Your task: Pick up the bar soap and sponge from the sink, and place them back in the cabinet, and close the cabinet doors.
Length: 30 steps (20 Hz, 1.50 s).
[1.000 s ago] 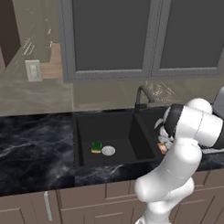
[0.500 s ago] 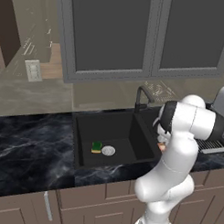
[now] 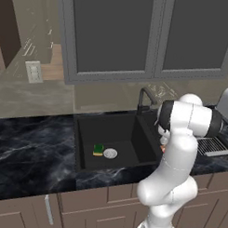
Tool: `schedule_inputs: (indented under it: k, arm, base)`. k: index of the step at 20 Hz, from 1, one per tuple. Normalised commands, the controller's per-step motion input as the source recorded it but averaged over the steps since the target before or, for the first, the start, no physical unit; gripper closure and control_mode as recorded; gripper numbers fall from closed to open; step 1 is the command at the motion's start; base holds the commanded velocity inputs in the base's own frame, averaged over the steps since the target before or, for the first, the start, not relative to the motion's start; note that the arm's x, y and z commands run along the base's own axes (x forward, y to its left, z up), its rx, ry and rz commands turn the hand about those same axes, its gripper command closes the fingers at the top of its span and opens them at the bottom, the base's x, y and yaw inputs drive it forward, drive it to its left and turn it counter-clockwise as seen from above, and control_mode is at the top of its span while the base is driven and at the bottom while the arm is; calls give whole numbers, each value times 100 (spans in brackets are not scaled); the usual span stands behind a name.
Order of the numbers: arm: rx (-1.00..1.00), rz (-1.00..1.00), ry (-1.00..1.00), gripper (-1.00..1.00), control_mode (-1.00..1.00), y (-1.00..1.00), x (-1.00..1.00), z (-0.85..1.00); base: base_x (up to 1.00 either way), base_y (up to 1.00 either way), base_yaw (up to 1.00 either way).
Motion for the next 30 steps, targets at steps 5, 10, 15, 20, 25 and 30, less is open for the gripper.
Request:
schedule_inputs:
  k: [5,10,15,20,25,30]
  arm:
    - [0,0,0,-100,-100,-8,9,-10]
    - [0,0,0,-100,-100,-2,4,-9]
    - [0,0,0,-100,-100,-4,1,-11]
    - [0,0,0,-100,-100,-2,4,-10]
    - [0,0,0,-100,-100,0,14,-8]
    - [0,0,0,-100,-100,0,14,-11]
  base:
    - [0,0,0]
    - [0,0,0]
    - [0,0,0]
    - [0,0,0]
    - [0,0,0]
    - [0,0,0]
